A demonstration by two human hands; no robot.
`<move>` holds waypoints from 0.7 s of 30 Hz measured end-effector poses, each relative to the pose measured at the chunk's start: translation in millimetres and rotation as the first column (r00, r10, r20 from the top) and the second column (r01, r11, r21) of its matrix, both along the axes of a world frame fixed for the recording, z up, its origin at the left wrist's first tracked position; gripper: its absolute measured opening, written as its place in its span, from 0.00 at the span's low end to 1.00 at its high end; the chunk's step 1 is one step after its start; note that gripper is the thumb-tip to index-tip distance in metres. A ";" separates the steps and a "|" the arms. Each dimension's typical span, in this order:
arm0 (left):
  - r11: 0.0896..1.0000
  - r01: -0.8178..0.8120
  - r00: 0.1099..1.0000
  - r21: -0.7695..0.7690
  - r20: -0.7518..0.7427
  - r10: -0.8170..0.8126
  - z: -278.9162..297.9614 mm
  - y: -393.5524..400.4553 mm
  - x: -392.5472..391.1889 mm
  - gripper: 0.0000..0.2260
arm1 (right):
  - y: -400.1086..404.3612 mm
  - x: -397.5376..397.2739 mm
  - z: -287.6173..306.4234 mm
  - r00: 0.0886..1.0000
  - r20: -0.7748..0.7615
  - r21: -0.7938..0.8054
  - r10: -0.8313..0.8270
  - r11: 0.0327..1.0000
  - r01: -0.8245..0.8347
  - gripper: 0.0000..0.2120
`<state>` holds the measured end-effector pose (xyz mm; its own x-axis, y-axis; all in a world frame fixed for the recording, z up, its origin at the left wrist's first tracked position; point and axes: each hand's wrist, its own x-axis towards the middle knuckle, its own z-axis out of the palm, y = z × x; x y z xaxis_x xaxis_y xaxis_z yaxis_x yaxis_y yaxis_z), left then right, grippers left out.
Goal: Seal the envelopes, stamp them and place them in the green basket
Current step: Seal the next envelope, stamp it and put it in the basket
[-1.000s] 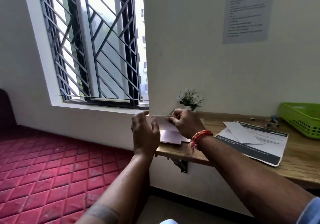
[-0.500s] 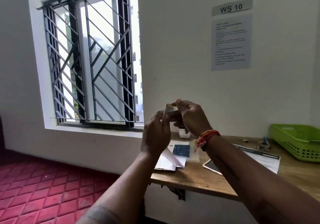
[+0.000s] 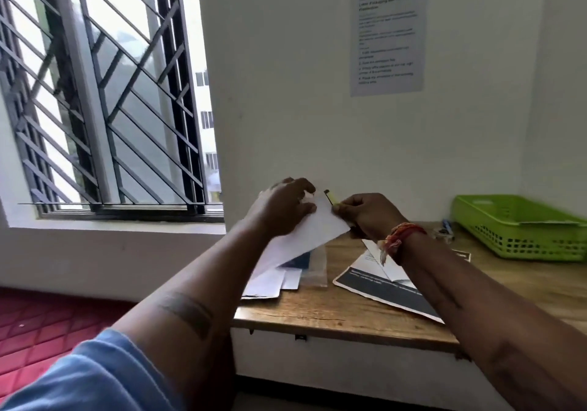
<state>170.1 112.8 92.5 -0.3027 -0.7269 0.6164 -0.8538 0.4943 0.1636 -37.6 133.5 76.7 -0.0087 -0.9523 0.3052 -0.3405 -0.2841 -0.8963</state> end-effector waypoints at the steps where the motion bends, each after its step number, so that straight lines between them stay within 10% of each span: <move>1: 1.000 0.006 1.000 -0.017 -0.021 -0.007 -13.1 -5.6 -8.4 0.20 | -5.6 -4.0 -7.1 0.999 0.051 0.043 -0.009 0.999 0.007 0.10; 7: 0.980 0.076 0.986 0.184 0.129 -0.101 -77.4 -33.8 -58.1 0.38 | -42.7 -37.7 -36.5 0.993 0.084 0.263 -0.079 0.963 0.054 0.12; 11: 0.949 0.165 0.976 0.268 0.097 -0.197 -98.1 -59.8 -80.8 0.39 | -94.2 -75.8 -61.1 0.998 -0.065 0.388 -0.010 0.921 0.035 0.34; 14: 0.931 0.166 0.958 0.324 0.169 -0.230 -105.8 -80.1 -94.6 0.39 | -85.7 -76.0 -50.6 0.979 -0.198 0.378 -0.041 0.919 0.115 0.17; 21: 0.889 0.135 0.940 0.437 0.226 -0.254 -127.3 -105.0 -117.4 0.34 | -108.9 -104.7 -69.8 0.599 -0.780 0.070 -0.180 0.927 0.369 0.22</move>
<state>52.7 7.8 -34.8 -0.5752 -0.8039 0.1510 -0.7871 0.5943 0.1654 -142.4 24.6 6.9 -0.1403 -0.9815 0.1301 -0.9455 0.0938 -0.3118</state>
